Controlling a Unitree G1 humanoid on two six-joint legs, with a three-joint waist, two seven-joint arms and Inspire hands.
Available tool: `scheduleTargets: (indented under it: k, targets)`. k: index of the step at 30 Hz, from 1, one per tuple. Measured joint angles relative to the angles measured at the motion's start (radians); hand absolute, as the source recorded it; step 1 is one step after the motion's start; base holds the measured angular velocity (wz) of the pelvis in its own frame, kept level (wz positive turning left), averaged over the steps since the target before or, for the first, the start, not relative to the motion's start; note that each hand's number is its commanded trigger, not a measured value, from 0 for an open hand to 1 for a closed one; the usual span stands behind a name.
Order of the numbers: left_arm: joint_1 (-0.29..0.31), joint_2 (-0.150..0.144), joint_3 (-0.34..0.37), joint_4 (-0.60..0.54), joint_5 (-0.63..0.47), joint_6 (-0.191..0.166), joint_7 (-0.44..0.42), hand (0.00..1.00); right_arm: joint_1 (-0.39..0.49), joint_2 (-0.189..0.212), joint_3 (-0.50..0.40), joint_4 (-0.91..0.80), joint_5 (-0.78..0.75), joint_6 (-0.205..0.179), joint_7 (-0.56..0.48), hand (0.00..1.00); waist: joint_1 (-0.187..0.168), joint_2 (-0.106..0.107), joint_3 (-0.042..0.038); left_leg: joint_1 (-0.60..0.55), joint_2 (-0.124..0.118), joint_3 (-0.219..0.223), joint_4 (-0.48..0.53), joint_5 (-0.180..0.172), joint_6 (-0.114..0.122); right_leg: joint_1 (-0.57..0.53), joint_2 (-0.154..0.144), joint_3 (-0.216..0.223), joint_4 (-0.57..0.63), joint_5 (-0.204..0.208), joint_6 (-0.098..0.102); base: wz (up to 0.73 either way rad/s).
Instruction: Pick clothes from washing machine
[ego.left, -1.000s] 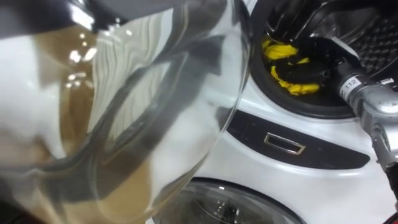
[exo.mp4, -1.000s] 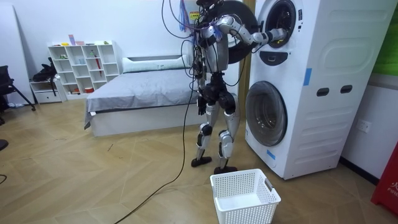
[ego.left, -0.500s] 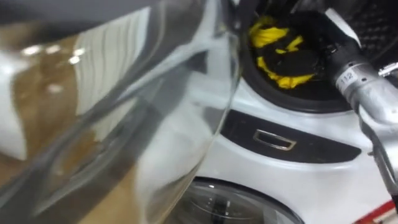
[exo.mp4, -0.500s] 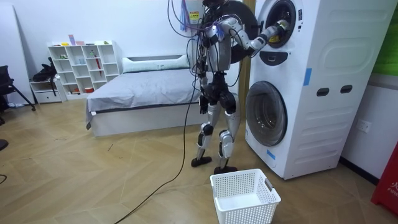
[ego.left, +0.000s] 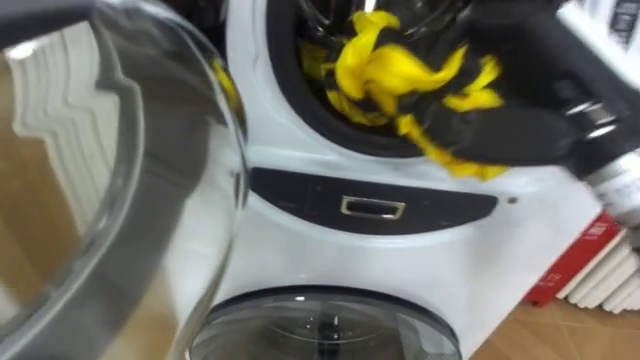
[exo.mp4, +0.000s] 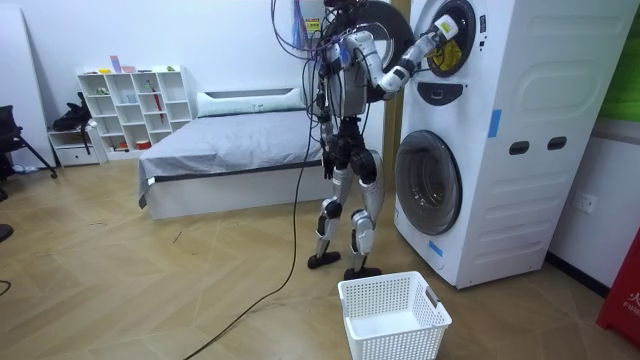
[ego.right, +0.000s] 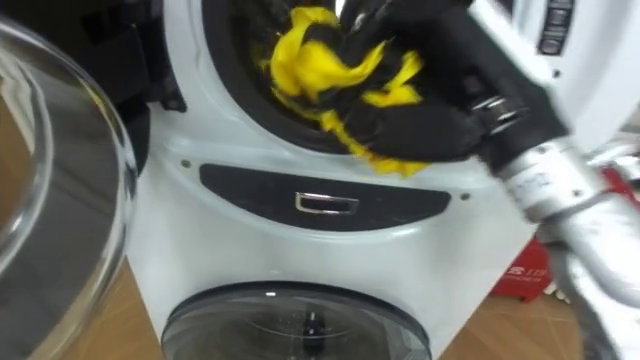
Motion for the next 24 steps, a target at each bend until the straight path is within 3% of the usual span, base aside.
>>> scheduleTargets:
  k: [1, 4, 7, 14, 20, 24]
  targets:
    - [0.010, 0.000, 0.001, -0.010, 0.009, -0.001, 0.000, 0.00, 0.015, 0.000, -0.011, -0.005, 0.042, -0.008, 0.002, 1.00, -0.006, -0.005, -0.0030, 0.000, 0.001, 0.000, 0.001, 0.000, -0.002, -0.001, 0.001, 0.000, 0.002, 0.000, -0.002, 0.00]
    - [0.015, 0.000, 0.011, -0.008, 0.018, -0.002, -0.001, 0.00, 0.055, 0.000, -0.051, -0.043, 0.118, -0.014, 0.004, 1.00, -0.012, -0.010, -0.0026, -0.001, 0.001, 0.001, 0.002, 0.001, -0.004, -0.003, 0.001, -0.001, 0.004, 0.001, -0.005, -0.01]
    - [0.018, 0.001, 0.028, -0.007, 0.018, -0.018, -0.004, 0.00, 0.099, 0.000, -0.083, -0.048, 0.199, -0.046, 0.005, 1.00, -0.017, -0.012, -0.0022, 0.000, 0.001, 0.002, 0.001, 0.001, -0.005, -0.003, 0.002, 0.000, 0.003, 0.001, -0.005, 0.00]
    - [0.050, 0.005, 0.052, -0.002, 0.022, -0.036, -0.014, 0.00, 0.220, 0.000, -0.137, -0.047, 0.230, -0.054, 0.044, 1.00, -0.036, -0.023, -0.0019, -0.001, 0.006, 0.012, -0.001, -0.001, -0.006, -0.010, 0.009, 0.002, 0.001, 0.001, -0.005, -0.03]
    - [0.048, 0.006, 0.055, 0.016, 0.063, -0.037, -0.030, 0.00, 0.345, 0.002, -0.173, -0.033, 0.230, -0.074, 0.077, 1.00, -0.058, -0.020, 0.0014, 0.004, 0.012, 0.067, 0.001, -0.005, -0.010, -0.018, 0.024, 0.042, -0.002, 0.002, -0.007, -0.19]
    - [0.018, 0.025, 0.051, 0.017, 0.086, -0.035, -0.035, 0.00, 0.441, 0.027, -0.172, 0.042, 0.207, -0.084, 0.123, 1.00, -0.059, -0.016, 0.0076, 0.010, 0.012, 0.145, -0.001, -0.008, -0.012, -0.048, 0.041, 0.106, 0.017, 0.007, -0.008, -0.48]
